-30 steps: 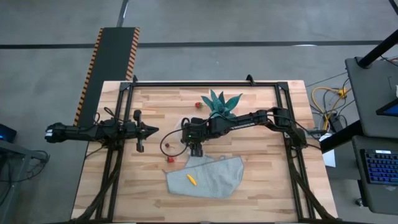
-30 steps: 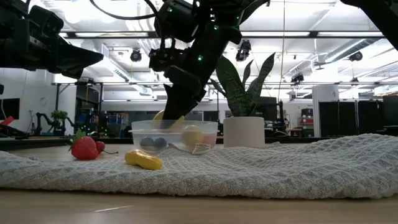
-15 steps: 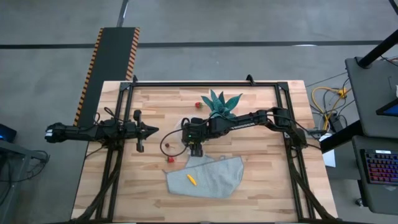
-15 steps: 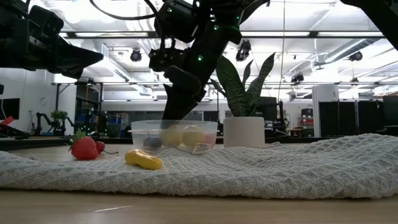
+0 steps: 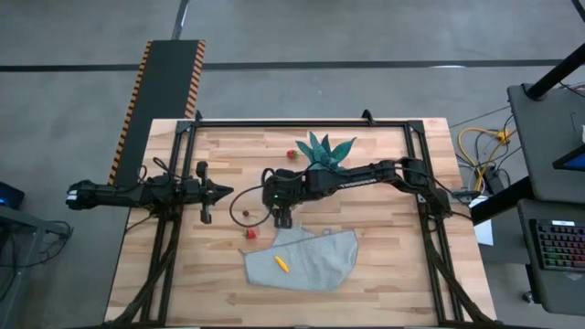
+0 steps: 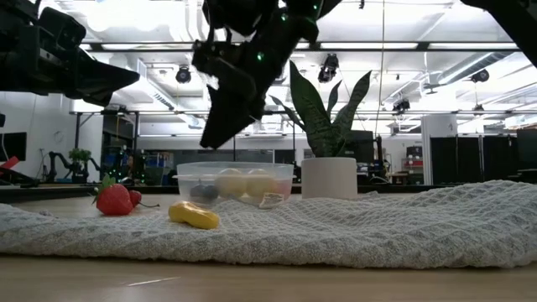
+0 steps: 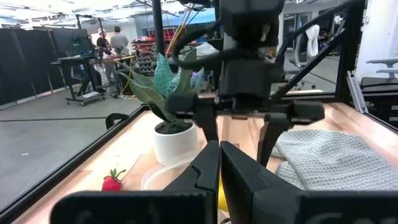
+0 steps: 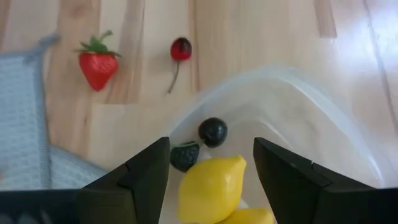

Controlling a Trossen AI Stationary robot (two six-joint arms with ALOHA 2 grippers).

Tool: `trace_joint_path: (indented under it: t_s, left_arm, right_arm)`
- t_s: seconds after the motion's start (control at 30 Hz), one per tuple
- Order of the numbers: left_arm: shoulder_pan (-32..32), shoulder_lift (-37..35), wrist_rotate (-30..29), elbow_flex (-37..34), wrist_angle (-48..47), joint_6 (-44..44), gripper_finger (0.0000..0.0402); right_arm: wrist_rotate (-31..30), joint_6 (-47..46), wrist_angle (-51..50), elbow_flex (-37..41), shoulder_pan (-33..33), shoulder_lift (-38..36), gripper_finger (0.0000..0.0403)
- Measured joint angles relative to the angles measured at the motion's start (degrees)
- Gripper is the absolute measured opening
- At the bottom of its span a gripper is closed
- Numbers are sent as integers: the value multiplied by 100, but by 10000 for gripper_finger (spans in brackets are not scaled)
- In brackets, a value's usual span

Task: Pick and placing Produce into tupperware
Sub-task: Put the yellow corn into the container

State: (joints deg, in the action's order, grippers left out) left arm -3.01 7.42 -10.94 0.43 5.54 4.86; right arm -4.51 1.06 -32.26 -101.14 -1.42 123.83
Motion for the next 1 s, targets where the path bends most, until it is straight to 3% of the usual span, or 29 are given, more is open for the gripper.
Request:
trace_joint_path:
  t_s: [0.3, 0.6, 0.87, 1.0]
  left_arm:
    - [0, 0, 2, -1, 0, 2, 0]
    - [0, -4, 0, 0, 0, 2, 0]
    - [-1, -4, 0, -1, 1, 2, 0]
    - [-1, -4, 0, -1, 3, 4, 0]
  right_arm:
    - [-69, -273, -686, -660, -334, -2, 224]
    - [-1358, -230, -1647, -1510, -1214, -13, 224]
    - [-1705, -593, -1871, -1854, -1817, -13, 224]
    - [-2252, -704, -1994, -1935, -2068, -16, 224]
